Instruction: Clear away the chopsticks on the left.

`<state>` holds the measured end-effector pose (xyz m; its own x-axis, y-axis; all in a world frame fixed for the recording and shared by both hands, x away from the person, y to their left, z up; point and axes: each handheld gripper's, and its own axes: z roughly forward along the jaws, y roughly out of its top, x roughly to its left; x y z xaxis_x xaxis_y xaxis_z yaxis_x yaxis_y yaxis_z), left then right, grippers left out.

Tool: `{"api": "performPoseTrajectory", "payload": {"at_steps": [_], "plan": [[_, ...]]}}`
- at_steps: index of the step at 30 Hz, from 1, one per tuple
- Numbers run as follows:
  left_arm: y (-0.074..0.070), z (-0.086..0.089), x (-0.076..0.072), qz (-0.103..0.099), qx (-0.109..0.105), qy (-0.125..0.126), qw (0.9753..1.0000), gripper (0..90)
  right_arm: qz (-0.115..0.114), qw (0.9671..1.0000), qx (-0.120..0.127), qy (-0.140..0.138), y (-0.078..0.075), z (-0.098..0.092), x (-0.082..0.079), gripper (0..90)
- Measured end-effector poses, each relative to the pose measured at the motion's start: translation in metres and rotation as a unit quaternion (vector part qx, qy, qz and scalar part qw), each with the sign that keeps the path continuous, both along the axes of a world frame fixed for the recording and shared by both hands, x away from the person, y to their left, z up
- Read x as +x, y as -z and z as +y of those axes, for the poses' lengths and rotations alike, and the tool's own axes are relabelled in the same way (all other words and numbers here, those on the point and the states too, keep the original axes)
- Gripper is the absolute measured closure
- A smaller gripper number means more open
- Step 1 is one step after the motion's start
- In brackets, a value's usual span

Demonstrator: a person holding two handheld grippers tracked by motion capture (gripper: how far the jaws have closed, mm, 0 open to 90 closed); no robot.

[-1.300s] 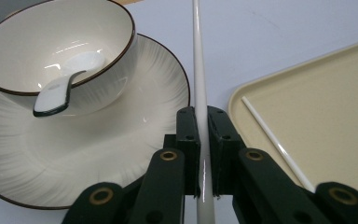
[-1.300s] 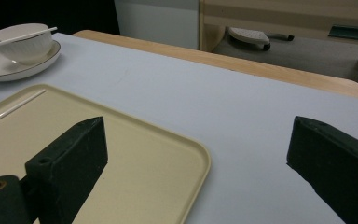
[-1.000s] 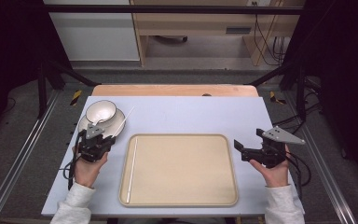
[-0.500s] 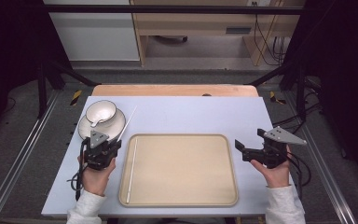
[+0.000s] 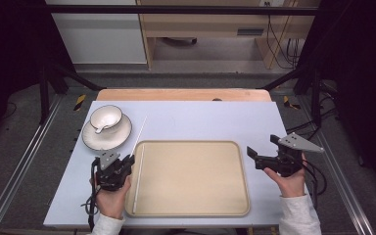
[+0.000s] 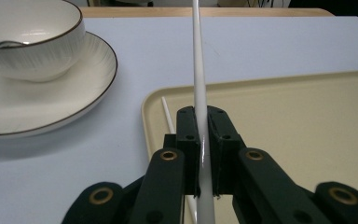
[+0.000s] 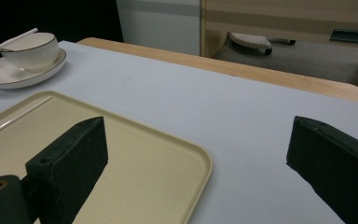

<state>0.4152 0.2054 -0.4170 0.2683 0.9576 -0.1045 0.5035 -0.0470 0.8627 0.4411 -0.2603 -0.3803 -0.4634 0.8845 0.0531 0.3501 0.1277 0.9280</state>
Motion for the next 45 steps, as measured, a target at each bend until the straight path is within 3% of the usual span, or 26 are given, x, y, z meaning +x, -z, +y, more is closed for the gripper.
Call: {"api": "performPoseTrajectory", "payload": {"at_steps": [12, 20, 34, 45], "plan": [[0.025, -0.017, -0.027, -0.012, -0.026, -0.028, 0.9992, 84.1, 0.003, 1.0000, -0.001, -0.002, 0.001, 0.002, 0.001, 5.6], [0.044, -0.025, -0.034, -0.001, -0.039, -0.033, 0.9987, 84.0, 0.006, 1.0000, -0.006, -0.004, 0.003, 0.005, 0.002, 5.6], [0.067, -0.034, -0.035, 0.026, -0.029, -0.037, 0.9986, 84.0, 0.012, 0.9998, -0.011, -0.007, 0.006, 0.007, 0.004, 5.6], [0.071, -0.038, -0.034, 0.046, -0.017, -0.044, 0.9978, 83.9, 0.016, 0.9998, -0.013, -0.007, 0.008, 0.009, 0.005, 5.6]]}}
